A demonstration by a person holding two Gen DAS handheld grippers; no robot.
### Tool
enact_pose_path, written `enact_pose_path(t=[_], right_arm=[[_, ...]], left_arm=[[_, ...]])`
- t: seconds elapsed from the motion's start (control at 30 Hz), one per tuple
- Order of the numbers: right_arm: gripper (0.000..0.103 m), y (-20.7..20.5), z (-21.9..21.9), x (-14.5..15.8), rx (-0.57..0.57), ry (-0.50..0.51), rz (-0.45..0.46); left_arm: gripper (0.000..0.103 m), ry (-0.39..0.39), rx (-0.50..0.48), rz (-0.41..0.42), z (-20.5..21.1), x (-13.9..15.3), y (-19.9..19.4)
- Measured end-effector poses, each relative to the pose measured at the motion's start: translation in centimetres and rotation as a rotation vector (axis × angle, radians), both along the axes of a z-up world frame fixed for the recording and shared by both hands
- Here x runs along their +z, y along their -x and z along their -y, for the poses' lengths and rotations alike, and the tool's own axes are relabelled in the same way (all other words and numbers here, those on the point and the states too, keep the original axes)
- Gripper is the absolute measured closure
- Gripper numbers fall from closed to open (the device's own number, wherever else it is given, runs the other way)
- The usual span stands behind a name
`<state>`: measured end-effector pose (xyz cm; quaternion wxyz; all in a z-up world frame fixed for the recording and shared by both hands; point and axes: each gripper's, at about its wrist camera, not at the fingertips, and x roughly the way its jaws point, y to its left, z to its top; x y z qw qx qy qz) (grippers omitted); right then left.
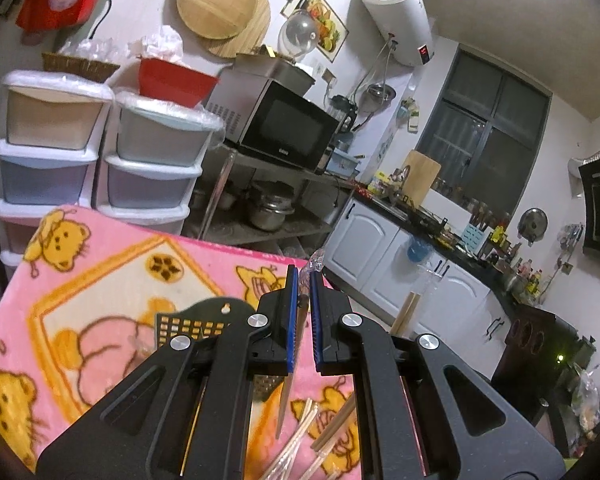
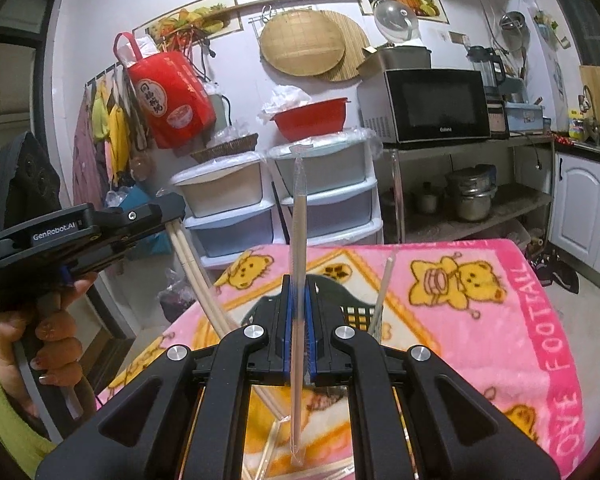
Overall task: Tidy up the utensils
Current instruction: 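Lift the left tool's chopsticks over the green holder while the right tool carries its pair there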
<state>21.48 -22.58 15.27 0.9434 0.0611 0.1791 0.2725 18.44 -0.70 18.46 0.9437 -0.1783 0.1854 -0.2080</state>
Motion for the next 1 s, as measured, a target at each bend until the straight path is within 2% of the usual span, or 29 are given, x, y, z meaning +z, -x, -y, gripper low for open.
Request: enact_pose_path(t=[0.57, 1.0], right_arm=[[0.097, -2.0, -0.3, 3.6, -0.042, -0.005, 0.117], [0.097, -4.6, -0.8, 5.8, -0.089, -0.018, 0.188]], left_arm=[[0.100, -0.043, 0.076, 0.099, -0.6, 3.1, -1.2], [0.100, -0.071, 0.133, 0.148, -0.4, 3.7, -2.7]])
